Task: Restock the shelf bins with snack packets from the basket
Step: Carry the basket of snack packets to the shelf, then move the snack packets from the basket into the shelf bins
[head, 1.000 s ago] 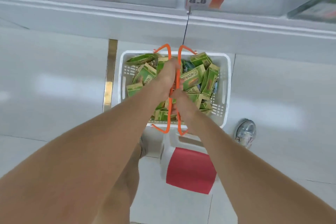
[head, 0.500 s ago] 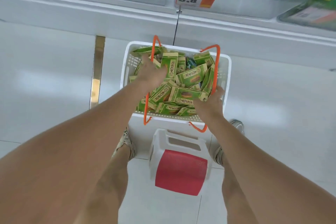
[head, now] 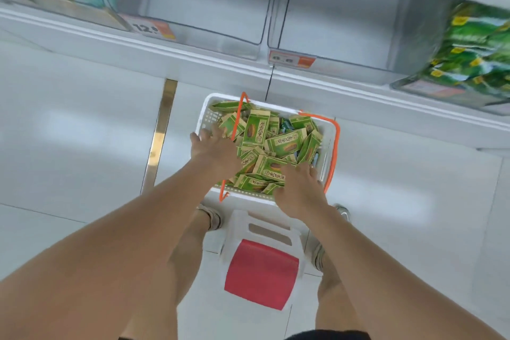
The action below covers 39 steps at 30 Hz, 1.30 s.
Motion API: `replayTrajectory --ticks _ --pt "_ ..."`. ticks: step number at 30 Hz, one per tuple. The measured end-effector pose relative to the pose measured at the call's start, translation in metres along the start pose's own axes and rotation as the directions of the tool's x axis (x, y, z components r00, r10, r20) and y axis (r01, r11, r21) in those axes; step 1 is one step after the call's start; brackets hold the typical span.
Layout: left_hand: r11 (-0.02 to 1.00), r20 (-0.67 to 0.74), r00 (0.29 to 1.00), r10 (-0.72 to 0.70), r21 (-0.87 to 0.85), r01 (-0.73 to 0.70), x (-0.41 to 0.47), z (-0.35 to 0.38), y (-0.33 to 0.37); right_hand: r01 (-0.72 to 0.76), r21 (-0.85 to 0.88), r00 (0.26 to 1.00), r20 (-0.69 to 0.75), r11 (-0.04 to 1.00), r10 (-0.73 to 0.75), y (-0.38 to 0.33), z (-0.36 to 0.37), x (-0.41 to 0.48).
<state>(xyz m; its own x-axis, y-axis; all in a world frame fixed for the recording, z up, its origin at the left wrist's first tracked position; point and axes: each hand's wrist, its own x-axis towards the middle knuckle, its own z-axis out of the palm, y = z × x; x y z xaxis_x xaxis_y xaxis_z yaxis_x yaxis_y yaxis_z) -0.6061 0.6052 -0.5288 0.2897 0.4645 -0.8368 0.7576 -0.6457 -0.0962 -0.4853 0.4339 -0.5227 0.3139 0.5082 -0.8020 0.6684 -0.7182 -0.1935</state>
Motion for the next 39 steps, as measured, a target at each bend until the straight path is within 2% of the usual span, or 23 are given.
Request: replayTrajectory --ticks 3,4,7,10,13,14,15,17,18,20,21,24,28,31,35,39 --pt "0.988 0.018 0.996 -0.086 0.132 0.083 -0.001 -0.011 -0.015 0.105 -0.010 0.994 -0.035 0.994 -0.105 -0.015 -0.015 -0.004" --pt "0.983 -0.015 0.996 -0.084 0.161 0.085 0.002 -0.015 -0.020 0.130 -0.001 0.990 -0.052 0.991 -0.130 -0.019 -0.016 0.001" --pt "0.980 -0.268 0.959 0.094 0.196 -0.041 0.010 -0.018 -0.022 0.204 0.020 0.979 -0.002 0.979 -0.204 -0.029 -0.016 0.033" --pt "0.944 -0.536 0.779 0.327 0.213 -0.250 0.043 -0.002 -0.017 0.378 -0.031 0.920 0.122 0.925 -0.372 -0.042 0.000 0.074" --pt "0.842 -0.637 0.562 0.527 0.303 -0.447 0.093 0.011 -0.018 0.609 -0.139 0.793 0.112 0.781 -0.599 -0.057 0.030 0.116" --pt "0.824 -0.644 0.526 0.555 0.338 -0.455 0.109 0.013 -0.017 0.670 -0.202 0.738 0.079 0.715 -0.670 -0.058 0.040 0.130" --pt "0.827 -0.649 0.522 0.554 0.357 -0.434 0.123 0.015 -0.015 0.709 -0.256 0.690 0.059 0.657 -0.722 -0.058 0.048 0.144" --pt "0.854 -0.625 0.582 0.520 0.360 -0.377 0.145 0.020 -0.009 0.746 -0.317 0.638 0.087 0.586 -0.765 -0.053 0.059 0.173" --pt "0.867 -0.582 0.644 0.497 0.363 -0.341 0.157 0.022 -0.006 0.747 -0.351 0.634 0.120 0.564 -0.764 -0.049 0.062 0.188" --pt "0.868 -0.470 0.750 0.465 0.407 -0.284 0.177 0.027 0.002 0.708 -0.434 0.673 0.177 0.557 -0.718 -0.044 0.063 0.215" --pt "0.866 -0.434 0.772 0.465 0.406 -0.294 0.187 0.029 0.005 0.678 -0.478 0.702 0.191 0.559 -0.686 -0.042 0.062 0.227" --pt "0.853 -0.369 0.790 0.489 0.391 -0.346 0.220 0.037 0.008 0.555 -0.637 0.784 0.185 0.535 -0.593 -0.039 0.056 0.254" --pt "0.877 -0.280 0.851 0.445 0.330 -0.350 0.242 0.030 0.014 0.476 -0.714 0.826 0.162 0.513 -0.540 -0.034 0.049 0.271" --pt "0.908 -0.325 0.866 0.380 0.307 -0.284 0.248 0.016 0.026 0.465 -0.722 0.833 0.161 0.513 -0.529 -0.032 0.039 0.270" --pt "0.927 -0.413 0.845 0.339 0.301 -0.225 0.227 0.006 0.041 0.400 -0.752 0.848 0.087 0.524 -0.523 -0.030 0.018 0.256" --pt "0.931 -0.382 0.864 0.329 0.283 -0.230 0.207 0.010 0.048 0.352 -0.714 0.893 0.063 0.605 -0.446 -0.017 0.001 0.233"
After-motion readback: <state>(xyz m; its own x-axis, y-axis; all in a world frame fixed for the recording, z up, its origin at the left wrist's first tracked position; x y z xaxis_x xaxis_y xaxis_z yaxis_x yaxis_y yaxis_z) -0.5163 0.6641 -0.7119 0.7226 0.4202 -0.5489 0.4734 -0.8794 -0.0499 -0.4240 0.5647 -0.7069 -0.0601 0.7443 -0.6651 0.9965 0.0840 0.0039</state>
